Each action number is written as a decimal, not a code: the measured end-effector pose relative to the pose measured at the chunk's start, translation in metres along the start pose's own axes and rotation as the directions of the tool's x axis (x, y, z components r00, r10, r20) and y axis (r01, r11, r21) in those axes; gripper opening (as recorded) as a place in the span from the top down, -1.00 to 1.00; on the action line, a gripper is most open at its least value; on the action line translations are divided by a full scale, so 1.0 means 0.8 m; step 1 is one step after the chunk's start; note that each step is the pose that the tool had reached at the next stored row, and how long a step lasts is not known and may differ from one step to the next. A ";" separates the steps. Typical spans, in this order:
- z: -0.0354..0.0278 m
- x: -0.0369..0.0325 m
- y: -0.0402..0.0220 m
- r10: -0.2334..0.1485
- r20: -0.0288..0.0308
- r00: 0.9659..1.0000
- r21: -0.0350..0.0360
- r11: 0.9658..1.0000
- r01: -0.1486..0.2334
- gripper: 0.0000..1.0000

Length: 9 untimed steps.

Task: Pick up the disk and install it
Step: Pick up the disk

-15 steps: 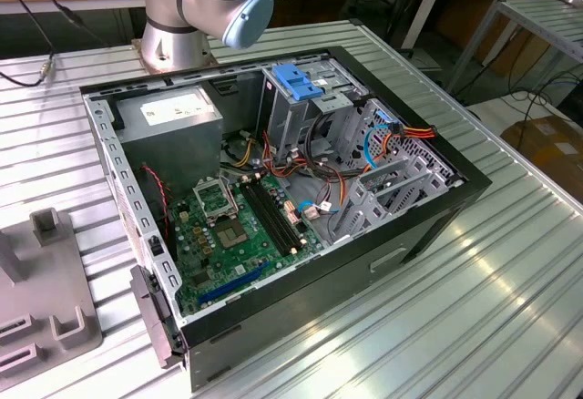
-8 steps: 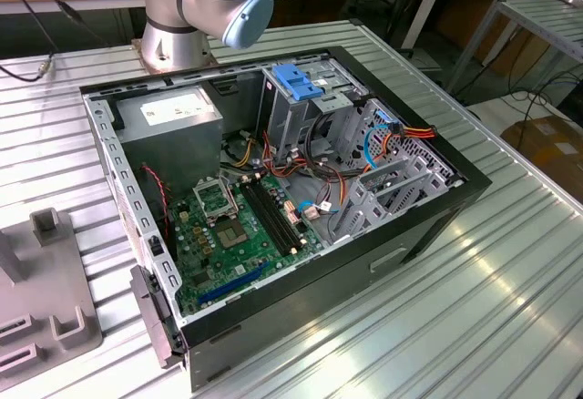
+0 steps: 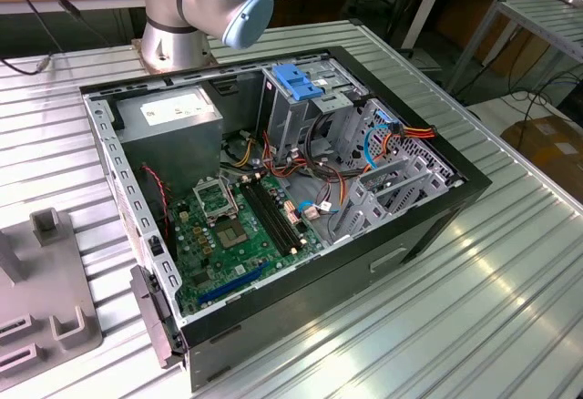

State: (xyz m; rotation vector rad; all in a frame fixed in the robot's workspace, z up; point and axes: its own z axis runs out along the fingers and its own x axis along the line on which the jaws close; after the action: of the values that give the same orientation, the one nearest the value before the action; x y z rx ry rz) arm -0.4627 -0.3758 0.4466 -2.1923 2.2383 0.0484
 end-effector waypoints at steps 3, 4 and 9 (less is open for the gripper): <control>-0.0049 -0.0001 0.0001 0.000 0.000 1.000 0.000 1.000 0.000 0.25; -0.0066 -0.0002 0.0001 0.000 0.000 1.000 0.000 1.000 0.000 0.25; -0.0170 -0.0004 0.0003 0.000 0.000 1.000 0.000 1.000 0.000 0.25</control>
State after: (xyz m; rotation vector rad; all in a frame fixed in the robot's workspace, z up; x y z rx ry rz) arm -0.4627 -0.3758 0.4602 -2.1924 2.2382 0.0484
